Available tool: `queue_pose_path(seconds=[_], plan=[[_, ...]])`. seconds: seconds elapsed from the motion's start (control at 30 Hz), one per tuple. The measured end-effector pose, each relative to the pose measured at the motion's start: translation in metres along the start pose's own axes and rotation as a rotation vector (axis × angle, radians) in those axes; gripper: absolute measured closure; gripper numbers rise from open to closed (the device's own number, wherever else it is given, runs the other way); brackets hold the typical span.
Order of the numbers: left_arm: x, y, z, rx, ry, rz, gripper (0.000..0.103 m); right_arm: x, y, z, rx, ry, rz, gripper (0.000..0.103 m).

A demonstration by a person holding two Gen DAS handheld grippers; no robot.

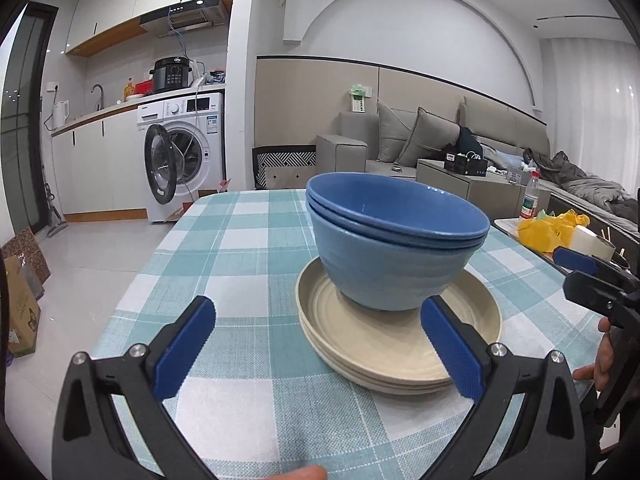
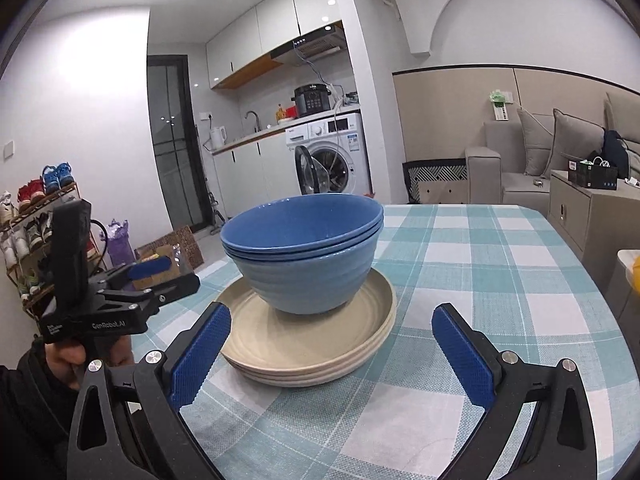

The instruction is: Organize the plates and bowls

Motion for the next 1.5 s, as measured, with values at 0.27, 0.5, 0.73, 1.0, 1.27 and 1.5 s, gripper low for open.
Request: queue_pose_path(seconds=[0.27,0.5,0.73,1.0,1.27,1.5], plan=[[0.000,-0.016,0.004,0.019,-0.002,0.010,0.000,-0.005,-0.012,0.010,0.037,0.023,0.018,0.001],[0.001,-0.019,0.007,0.023,-0.021,0.021,0.000,0.002,-0.019,0.008,0.014,0.019,-0.011,0.001],[0.002,-0.020,0.001,-0.015,-0.024,0.021,0.000,0.000,-0.020,0.012,0.036,0.021,0.004,0.001],[0.002,-0.021,0.000,-0.017,-0.022,0.020,0.000,0.001,-0.023,0.010,0.021,0.021,-0.005,0.001],[0.004,-0.023,0.000,-0.019,-0.026,0.014,0.000,0.002,-0.022,0.012,0.034,0.023,-0.004,0.001],[0.004,-0.024,-0.001,-0.014,-0.031,0.013,0.000,0.002,-0.023,0.011,0.033,0.025,-0.006,0.001]])
Point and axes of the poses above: each gripper's, at about its wrist camera, not at the fingertips, and x roughly the way its jaws point, z to its right, y to its top, the point moved 9 cm from there along x, roughly the way its jaws point, and after that the axes turned 4 degrees about y, right-handed, at the moved point
